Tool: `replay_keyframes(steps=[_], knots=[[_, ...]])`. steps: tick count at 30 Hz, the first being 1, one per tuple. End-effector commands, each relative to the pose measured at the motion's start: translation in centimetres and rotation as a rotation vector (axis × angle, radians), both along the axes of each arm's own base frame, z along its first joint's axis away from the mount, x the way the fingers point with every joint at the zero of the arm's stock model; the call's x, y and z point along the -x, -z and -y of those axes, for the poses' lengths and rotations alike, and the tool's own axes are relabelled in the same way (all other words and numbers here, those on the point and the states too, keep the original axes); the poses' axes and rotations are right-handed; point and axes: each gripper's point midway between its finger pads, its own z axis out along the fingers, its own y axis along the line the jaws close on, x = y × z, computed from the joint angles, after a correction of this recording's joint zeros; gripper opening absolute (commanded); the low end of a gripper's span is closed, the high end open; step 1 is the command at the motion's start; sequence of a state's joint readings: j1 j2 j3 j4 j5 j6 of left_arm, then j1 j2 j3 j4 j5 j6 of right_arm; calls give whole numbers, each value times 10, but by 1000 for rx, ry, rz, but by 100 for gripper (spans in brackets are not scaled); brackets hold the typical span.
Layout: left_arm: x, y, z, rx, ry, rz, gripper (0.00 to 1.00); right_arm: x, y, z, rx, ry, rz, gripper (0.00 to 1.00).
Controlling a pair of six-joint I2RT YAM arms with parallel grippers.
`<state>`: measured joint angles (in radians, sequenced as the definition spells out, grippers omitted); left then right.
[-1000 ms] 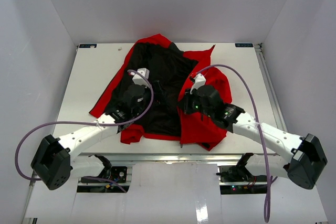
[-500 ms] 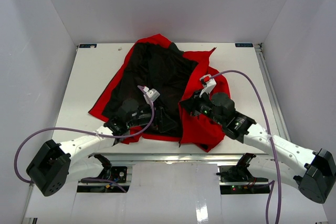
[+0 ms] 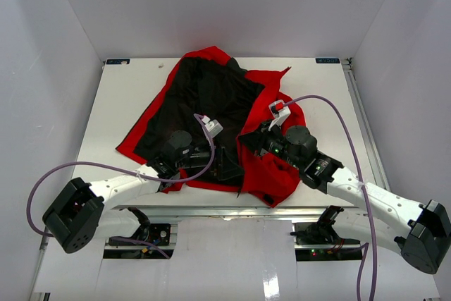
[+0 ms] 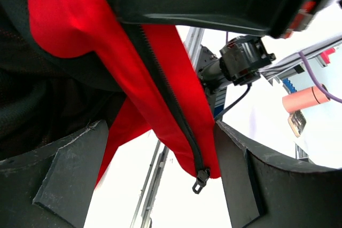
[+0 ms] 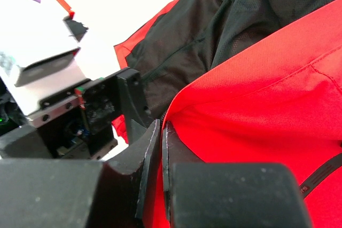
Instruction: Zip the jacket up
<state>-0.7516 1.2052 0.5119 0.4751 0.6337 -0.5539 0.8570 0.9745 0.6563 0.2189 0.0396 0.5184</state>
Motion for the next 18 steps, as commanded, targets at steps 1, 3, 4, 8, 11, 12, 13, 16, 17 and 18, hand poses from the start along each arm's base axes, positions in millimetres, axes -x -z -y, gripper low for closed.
replay_keyframes(steps=[1, 3, 4, 8, 11, 12, 13, 16, 17, 18], knots=[[-9, -11, 6, 7, -21, 37, 89, 1, -27, -8, -98, -28, 56, 8], [-11, -14, 7, 10, -23, 40, 85, 1, -25, -8, -101, -27, 53, 9], [-11, -15, 8, 13, -23, 41, 81, 1, -24, -8, -101, -27, 50, 10], [-11, -18, 9, 17, -22, 41, 54, 2, -18, -8, -89, -27, 42, 14], [-11, -18, 9, 17, -24, 40, 40, 2, -16, -6, -86, -23, 43, 16], [-11, -18, 8, 17, -24, 39, 37, 2, -17, -6, -87, -21, 46, 16], [-11, -18, 8, 18, -23, 40, 33, 2, -16, -5, -86, -18, 45, 17], [-10, -17, 9, 16, -19, 36, 21, 1, -15, -5, -78, -16, 46, 20], [-10, -16, 9, 14, -17, 35, 17, 1, -14, -5, -75, -15, 46, 23], [-10, -16, 9, 13, -15, 34, 13, 1, -13, -4, -73, -14, 46, 27]])
